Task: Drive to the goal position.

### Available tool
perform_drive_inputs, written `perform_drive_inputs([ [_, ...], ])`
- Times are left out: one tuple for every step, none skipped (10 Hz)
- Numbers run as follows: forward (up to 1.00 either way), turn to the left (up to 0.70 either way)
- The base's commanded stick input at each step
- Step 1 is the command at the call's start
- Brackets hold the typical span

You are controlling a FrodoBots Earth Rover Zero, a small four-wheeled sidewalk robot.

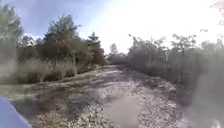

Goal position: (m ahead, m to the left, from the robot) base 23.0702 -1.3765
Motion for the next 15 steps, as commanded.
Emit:
perform_drive_inputs([
  [1.00, 0.00],
  [1.00, 0.00],
  [1.00, 0.00],
  [1.00, 0.05],
  [1.00, 0.20],
  [1.00, 0.27],
  [1.00, 0.27],
  [1.00, 0.10],
  [1.00, 0.00],
  [1.00, 0.00],
  [1.00, 0.00],
  [1.00, 0.14],
  [1.00, 0.27],
  [1.00, 0.27],
  [1.00, 0.27],
])
